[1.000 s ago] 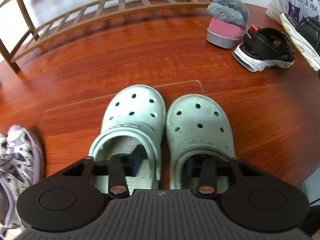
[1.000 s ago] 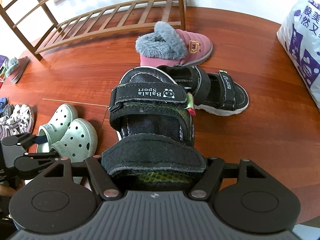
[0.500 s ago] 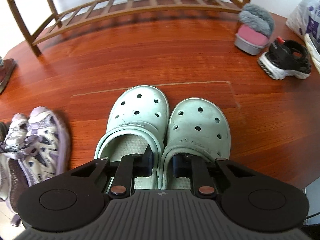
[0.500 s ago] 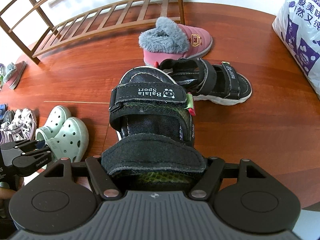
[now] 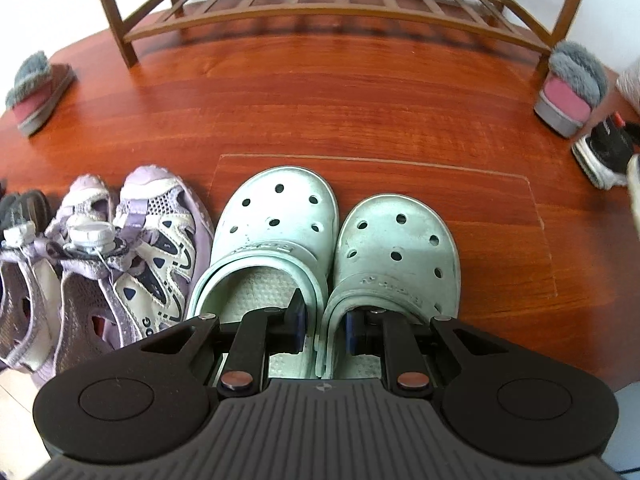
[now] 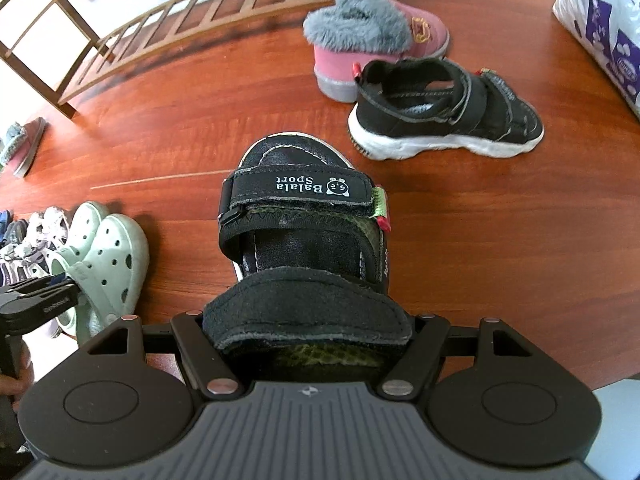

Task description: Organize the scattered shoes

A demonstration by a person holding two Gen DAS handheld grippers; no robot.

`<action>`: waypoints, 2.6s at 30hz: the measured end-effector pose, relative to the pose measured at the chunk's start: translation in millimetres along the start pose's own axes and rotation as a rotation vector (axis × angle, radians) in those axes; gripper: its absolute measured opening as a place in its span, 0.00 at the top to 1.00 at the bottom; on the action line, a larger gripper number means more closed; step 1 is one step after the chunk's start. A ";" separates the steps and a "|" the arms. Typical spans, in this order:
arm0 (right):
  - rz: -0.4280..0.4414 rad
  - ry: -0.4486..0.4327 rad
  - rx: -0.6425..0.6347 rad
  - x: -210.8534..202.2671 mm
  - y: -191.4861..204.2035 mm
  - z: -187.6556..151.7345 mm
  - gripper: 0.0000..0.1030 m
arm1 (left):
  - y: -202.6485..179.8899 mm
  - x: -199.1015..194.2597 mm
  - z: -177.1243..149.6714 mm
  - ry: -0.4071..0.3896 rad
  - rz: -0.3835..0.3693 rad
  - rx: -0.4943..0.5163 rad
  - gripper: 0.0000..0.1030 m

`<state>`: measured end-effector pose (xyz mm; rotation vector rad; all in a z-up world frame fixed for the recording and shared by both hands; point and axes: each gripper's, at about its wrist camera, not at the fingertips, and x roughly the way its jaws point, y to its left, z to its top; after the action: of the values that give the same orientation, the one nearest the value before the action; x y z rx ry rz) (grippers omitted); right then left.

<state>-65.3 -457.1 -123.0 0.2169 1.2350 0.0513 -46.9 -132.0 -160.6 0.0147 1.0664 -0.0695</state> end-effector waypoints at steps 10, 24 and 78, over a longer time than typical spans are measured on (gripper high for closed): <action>-0.053 0.029 0.034 36.0 18.2 -0.8 0.26 | 0.3 0.8 4.5 0.024 -0.016 0.025 0.50; -0.112 0.061 0.032 65.5 20.1 5.1 0.26 | 13.6 -55.9 13.9 -0.027 -0.074 0.066 0.31; -0.098 -0.174 0.353 -94.0 -128.1 -103.3 0.04 | -279.1 -29.2 118.2 -0.075 -0.552 0.979 0.07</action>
<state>-203.6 -583.0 -92.3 0.4574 1.0729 -0.2682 24.5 -414.4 -71.9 0.5961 0.8480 -1.0762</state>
